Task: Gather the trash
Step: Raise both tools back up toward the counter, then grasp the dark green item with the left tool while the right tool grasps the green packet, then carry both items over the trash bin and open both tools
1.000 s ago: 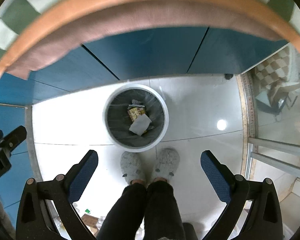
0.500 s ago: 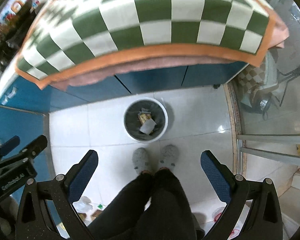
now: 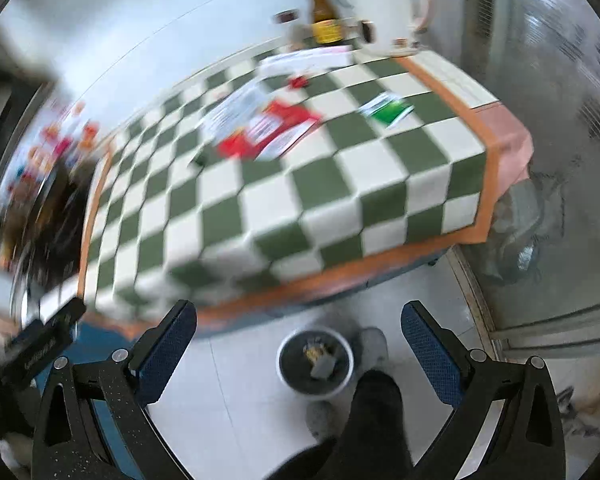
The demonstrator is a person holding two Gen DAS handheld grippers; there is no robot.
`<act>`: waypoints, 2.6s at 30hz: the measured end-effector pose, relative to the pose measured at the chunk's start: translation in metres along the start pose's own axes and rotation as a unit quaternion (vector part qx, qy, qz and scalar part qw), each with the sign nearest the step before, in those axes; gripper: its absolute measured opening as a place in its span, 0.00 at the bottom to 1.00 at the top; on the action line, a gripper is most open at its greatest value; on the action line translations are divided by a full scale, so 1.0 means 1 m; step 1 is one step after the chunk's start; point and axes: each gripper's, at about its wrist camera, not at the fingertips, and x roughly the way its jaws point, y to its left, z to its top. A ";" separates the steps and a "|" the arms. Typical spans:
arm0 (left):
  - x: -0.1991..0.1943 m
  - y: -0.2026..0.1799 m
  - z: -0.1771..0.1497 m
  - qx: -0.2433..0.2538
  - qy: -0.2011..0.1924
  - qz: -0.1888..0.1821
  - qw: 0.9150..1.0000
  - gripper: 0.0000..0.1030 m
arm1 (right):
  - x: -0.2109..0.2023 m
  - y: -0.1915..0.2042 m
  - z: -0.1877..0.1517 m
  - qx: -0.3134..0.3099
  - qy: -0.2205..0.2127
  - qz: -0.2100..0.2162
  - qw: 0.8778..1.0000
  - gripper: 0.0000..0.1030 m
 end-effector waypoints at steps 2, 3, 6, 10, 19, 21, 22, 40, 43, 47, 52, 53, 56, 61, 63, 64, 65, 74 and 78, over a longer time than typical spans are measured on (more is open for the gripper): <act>0.019 -0.014 0.025 -0.011 0.016 0.006 1.000 0.99 | 0.020 -0.020 0.034 0.029 0.005 -0.003 1.000 1.00; 0.030 -0.021 0.037 -0.020 0.026 0.002 0.999 0.99 | 0.034 -0.034 0.058 0.050 0.009 -0.004 0.999 1.00; 0.074 -0.043 0.074 -0.048 0.063 -0.003 0.997 0.99 | 0.083 -0.070 0.124 0.081 0.015 -0.024 0.996 1.00; 0.142 -0.070 0.116 -0.080 0.124 -0.018 0.989 0.97 | 0.148 -0.105 0.192 0.088 0.038 -0.054 0.994 0.96; 0.230 -0.093 0.158 -0.100 0.173 -0.010 0.980 0.27 | 0.252 -0.116 0.264 0.038 0.075 -0.082 0.993 0.77; 0.230 -0.094 0.159 -0.096 0.160 0.005 0.982 0.14 | 0.259 -0.101 0.266 -0.006 0.057 -0.100 0.993 0.69; 0.231 -0.095 0.158 -0.091 0.157 0.011 0.983 0.14 | 0.261 -0.093 0.263 -0.024 0.051 -0.114 0.992 0.65; 0.089 -0.091 0.124 -0.022 0.016 0.039 0.999 0.13 | 0.157 -0.051 0.238 -0.077 -0.056 -0.044 0.994 0.06; 0.065 -0.079 0.119 -0.015 -0.008 0.017 1.000 0.13 | 0.122 -0.034 0.216 -0.079 -0.072 -0.025 0.994 0.06; 0.029 -0.062 0.089 -0.005 -0.022 -0.026 0.999 0.13 | 0.081 -0.016 0.175 -0.081 -0.083 -0.007 0.993 0.06; 0.003 -0.045 0.032 0.025 -0.023 -0.058 0.998 0.13 | 0.045 0.002 0.104 -0.088 -0.084 0.000 0.993 0.06; 0.001 -0.041 0.015 0.032 -0.019 -0.064 0.997 0.13 | 0.041 0.006 0.084 -0.089 -0.079 -0.001 0.993 0.06; 0.006 -0.034 -0.027 0.051 0.006 -0.072 0.996 0.13 | 0.034 0.008 0.036 -0.087 -0.066 -0.006 0.994 0.06; 0.043 -0.031 -0.090 0.067 0.077 -0.072 0.992 0.13 | 0.062 -0.003 -0.043 -0.075 -0.005 -0.024 0.997 0.06; 0.061 -0.032 -0.110 0.070 0.107 -0.073 0.989 0.13 | 0.083 -0.010 -0.068 -0.071 0.024 -0.028 0.997 0.06; 0.075 -0.034 -0.122 0.070 0.128 -0.076 0.986 0.13 | 0.093 -0.013 -0.075 -0.070 0.034 -0.029 0.997 0.06; 0.091 -0.037 -0.135 0.072 0.148 -0.076 0.983 0.13 | 0.108 -0.018 -0.089 -0.069 0.051 -0.032 0.996 0.06; 0.260 -0.062 -0.227 0.040 0.280 -0.078 0.956 0.13 | 0.262 -0.061 -0.168 -0.059 0.157 -0.046 0.985 0.06; 0.335 -0.076 -0.261 0.033 0.308 -0.080 0.947 0.13 | 0.346 -0.085 -0.198 -0.048 0.182 -0.052 0.981 0.06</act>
